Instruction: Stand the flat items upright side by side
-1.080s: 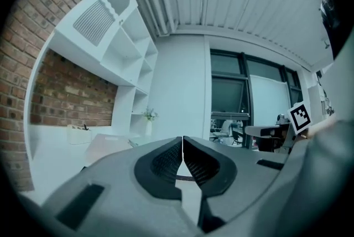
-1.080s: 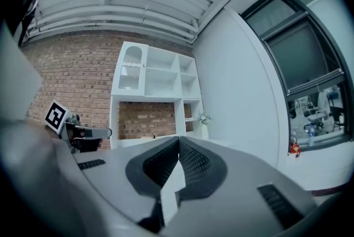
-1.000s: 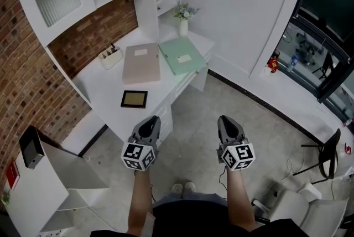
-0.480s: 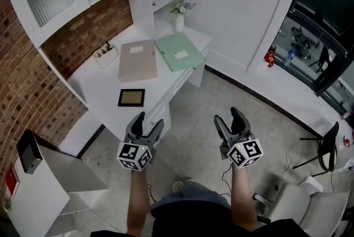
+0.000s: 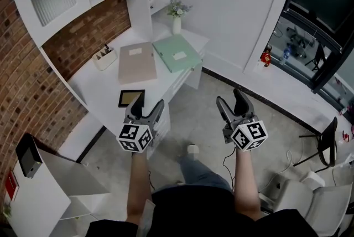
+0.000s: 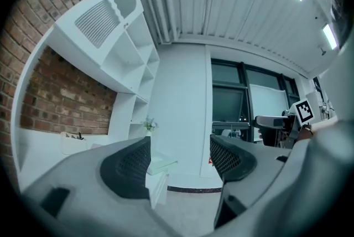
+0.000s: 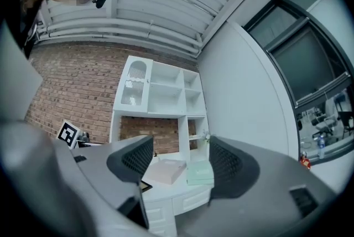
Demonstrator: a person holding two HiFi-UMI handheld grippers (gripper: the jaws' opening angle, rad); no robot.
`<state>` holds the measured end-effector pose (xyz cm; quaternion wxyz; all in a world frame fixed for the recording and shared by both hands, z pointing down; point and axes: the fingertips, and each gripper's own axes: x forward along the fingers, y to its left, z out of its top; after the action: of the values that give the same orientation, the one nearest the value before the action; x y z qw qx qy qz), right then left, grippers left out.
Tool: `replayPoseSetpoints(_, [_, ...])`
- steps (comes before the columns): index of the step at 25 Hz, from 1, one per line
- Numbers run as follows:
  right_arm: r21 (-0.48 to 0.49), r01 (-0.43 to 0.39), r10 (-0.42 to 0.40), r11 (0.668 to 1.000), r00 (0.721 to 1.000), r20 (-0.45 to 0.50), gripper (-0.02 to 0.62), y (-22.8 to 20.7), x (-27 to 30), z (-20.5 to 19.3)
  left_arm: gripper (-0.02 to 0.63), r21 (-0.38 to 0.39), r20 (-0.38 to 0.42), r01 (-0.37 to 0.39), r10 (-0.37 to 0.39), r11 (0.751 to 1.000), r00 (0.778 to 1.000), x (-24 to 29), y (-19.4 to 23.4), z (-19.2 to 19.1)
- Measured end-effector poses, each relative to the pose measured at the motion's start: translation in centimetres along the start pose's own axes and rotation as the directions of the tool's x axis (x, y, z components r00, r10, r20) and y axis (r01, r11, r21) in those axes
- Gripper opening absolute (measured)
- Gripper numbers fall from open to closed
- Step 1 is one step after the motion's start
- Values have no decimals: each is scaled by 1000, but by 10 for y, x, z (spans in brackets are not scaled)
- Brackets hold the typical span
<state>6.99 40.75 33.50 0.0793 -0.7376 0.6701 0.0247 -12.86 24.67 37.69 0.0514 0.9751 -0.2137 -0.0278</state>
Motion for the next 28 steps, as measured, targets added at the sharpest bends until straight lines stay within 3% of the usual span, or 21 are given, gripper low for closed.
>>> replayPoseSetpoints(8, [-1,-26,26,1000,999,20,296,-30,74,-9,308,31,18,-40,39,999,999,57,45,6])
replayPoseSetpoints(12, [20,-66,66,998,998,0,296,-48,139,-31,310,2,14,-95,95,995,995,90,89,-2])
replayPoseSetpoints(17, [77,-132,136,988,989,-52,296,-73,231,-74,316,0,-48,-195,195,981,980,137,156,-26])
replayPoseSetpoints(23, [136,-257,273,957,955,-113,296,-80,346,-111,318,12,-109,-350,349,937,931,170,239,-40])
replayPoseSetpoints(28, [229,-342,381,911,912,-154,319,-72,431,-136,322,-2,-157,-467,461,884,873,188,299,-49])
